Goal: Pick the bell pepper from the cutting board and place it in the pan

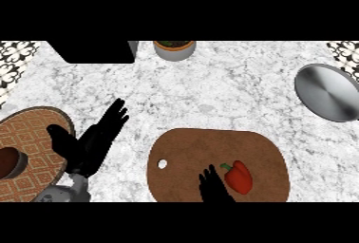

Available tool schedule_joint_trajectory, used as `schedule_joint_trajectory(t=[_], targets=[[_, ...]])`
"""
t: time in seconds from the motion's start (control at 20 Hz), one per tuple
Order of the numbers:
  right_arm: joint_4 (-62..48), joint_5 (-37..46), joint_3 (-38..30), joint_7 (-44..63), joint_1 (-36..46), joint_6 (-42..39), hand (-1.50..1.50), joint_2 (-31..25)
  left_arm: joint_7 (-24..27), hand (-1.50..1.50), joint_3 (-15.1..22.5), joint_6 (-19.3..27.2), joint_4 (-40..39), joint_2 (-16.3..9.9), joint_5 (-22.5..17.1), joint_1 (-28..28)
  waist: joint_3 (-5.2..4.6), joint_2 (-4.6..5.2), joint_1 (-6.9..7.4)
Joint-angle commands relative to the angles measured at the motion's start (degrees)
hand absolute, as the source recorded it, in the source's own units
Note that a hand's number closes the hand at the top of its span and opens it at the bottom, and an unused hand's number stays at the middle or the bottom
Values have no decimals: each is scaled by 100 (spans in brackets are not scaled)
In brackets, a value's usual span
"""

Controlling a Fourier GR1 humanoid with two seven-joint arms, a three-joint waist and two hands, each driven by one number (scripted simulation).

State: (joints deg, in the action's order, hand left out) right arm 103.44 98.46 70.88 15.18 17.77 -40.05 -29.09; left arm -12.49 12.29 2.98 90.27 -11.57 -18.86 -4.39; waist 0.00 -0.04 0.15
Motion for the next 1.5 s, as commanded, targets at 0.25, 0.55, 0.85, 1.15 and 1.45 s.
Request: schedule_joint_trajectory(t=[0.25,0.55,0.85,1.15,1.45], targets=[[-766,393,-637,-416,-110,769,-150,169,197,0,-12,-93,-51,218,350,226,0,1,0],[-642,596,-624,-1058,-50,1581,150,-257,203,0,-109,-144,-376,373,389,-65,-1,2,-23],[-1334,1104,-733,-1542,340,1844,150,351,-46,0,-252,-95,-30,345,403,102,0,-1,5],[-1212,14,-2291,-788,-247,2312,150,555,122,0,-343,-209,-235,356,359,-24,16,30,-193],[-1128,-1584,-4685,938,-1143,2544,150,2193,228,0,-487,-53,-147,337,375,203,72,66,-618]])
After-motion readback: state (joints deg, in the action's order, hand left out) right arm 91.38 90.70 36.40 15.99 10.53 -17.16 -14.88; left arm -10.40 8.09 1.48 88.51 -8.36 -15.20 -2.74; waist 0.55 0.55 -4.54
